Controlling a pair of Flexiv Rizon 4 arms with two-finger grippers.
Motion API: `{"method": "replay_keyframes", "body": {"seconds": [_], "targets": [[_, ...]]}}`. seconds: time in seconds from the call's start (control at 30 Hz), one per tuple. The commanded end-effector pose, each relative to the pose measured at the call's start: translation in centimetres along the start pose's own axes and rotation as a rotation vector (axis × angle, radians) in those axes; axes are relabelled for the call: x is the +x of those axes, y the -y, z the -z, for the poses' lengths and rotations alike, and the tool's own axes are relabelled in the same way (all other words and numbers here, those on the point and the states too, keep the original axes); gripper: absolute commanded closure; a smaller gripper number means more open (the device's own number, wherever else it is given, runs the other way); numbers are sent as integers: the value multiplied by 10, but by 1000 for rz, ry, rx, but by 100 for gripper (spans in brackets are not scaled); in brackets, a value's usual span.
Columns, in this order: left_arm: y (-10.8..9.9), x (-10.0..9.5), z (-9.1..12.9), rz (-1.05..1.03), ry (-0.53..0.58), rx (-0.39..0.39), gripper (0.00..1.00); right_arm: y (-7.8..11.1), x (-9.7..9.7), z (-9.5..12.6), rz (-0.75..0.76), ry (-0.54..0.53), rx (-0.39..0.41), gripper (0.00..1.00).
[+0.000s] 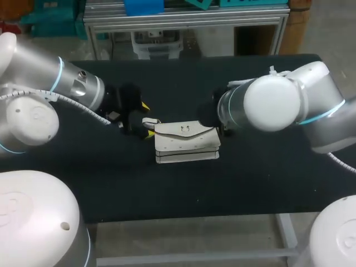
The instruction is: Pick up the bag, open it, inspect its contents, close it, and place it on the opposite side
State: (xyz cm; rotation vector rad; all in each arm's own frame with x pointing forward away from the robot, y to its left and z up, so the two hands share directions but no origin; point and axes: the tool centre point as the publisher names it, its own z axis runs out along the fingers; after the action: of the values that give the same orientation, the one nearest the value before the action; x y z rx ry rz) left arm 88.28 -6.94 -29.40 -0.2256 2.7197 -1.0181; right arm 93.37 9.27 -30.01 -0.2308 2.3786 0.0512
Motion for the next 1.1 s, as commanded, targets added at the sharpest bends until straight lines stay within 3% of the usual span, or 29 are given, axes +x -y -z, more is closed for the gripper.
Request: {"method": "replay_keyframes", "body": {"seconds": [0.03,0.17,0.67,0.83,0.9,1.1], "targets": [[-1,-2,-1,2,-5,-1,0,2,-8,-4,22,-86,8,0],[-3,-4,0,11,-8,-3,0,3,-12,-5,27,-145,38,0],[-15,-17,0,95,-13,-12,0,-6,-7,1,-67,-289,5,0],[-22,-23,0,166,-7,-6,0,-8,0,8,-153,-297,-17,0],[-26,-28,-1,223,-5,-19,0,-8,5,11,-190,-290,15,0],[-27,-29,0,223,5,-34,0,-8,8,14,-185,-284,25,0]]}}
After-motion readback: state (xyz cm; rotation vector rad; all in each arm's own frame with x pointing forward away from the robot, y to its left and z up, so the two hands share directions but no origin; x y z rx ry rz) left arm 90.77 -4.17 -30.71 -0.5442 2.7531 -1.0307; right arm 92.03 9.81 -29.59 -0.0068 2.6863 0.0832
